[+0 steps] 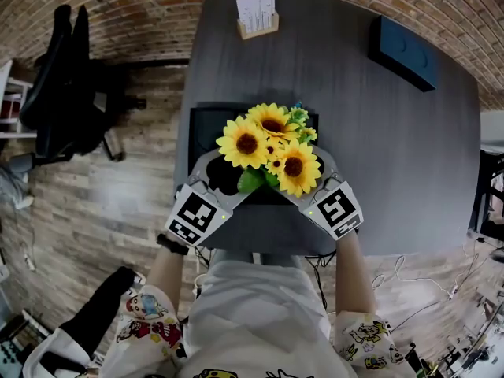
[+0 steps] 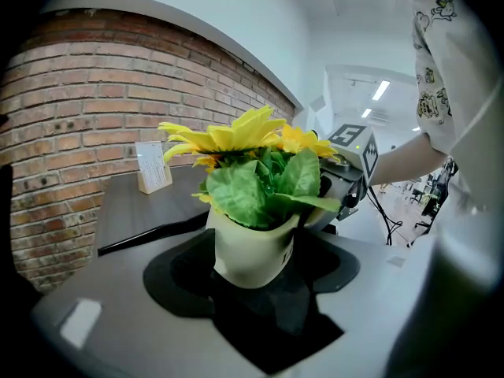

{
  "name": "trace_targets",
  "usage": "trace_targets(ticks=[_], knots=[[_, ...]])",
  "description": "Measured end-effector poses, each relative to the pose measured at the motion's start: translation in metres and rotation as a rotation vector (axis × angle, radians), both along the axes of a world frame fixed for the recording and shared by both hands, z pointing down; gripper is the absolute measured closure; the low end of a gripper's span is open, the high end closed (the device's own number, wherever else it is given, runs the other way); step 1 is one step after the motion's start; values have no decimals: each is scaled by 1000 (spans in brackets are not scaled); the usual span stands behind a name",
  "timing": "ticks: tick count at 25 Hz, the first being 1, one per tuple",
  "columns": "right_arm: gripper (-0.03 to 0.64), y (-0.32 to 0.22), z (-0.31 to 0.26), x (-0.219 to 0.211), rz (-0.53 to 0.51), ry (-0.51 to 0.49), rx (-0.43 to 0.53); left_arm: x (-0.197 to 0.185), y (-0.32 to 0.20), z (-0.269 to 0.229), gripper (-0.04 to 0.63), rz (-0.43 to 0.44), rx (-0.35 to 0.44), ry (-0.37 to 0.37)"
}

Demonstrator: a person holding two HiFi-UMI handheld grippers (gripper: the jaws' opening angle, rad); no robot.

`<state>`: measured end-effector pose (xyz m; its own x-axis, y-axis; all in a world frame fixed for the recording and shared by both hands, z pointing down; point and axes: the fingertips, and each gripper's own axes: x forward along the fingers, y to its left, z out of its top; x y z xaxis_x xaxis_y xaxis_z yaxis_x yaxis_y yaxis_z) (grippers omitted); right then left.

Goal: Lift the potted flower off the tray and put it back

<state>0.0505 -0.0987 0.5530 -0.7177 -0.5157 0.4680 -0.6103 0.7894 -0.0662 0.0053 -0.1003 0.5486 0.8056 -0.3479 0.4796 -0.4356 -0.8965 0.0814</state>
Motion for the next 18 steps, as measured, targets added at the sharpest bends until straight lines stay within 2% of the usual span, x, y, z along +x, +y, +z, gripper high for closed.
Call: trace_targets(ticks=[6, 18], knots=[[233, -1, -16, -1, -12, 15, 34, -1, -1, -14, 270, -14, 8, 18], [233, 0, -68, 3, -2, 19, 128, 2, 0, -65, 270, -17, 90, 50]])
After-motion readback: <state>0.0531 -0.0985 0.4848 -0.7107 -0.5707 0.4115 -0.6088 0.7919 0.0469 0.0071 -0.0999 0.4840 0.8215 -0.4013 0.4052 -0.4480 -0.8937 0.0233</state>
